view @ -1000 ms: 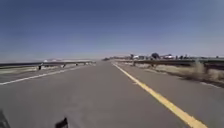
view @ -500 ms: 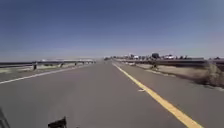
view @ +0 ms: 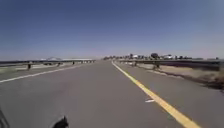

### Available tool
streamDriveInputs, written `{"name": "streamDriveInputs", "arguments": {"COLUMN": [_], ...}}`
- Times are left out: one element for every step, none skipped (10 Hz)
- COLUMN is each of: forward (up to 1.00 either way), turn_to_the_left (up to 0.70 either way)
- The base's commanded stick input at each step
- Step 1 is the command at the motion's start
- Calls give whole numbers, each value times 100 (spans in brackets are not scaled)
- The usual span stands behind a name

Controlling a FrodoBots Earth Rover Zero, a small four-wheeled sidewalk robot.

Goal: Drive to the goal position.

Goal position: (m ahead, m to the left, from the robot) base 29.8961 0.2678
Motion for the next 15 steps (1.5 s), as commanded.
{"name": "streamDriveInputs", "arguments": {"forward": [100, 100, 100, 100, 100, 100, 100, 100, 100, 100, 100, 100, 100, 100, 100], "turn_to_the_left": [0, 0, 0, 0, 0, 0, 0, 0, 0, 0, 0, 0, 0, 0, 0]}}
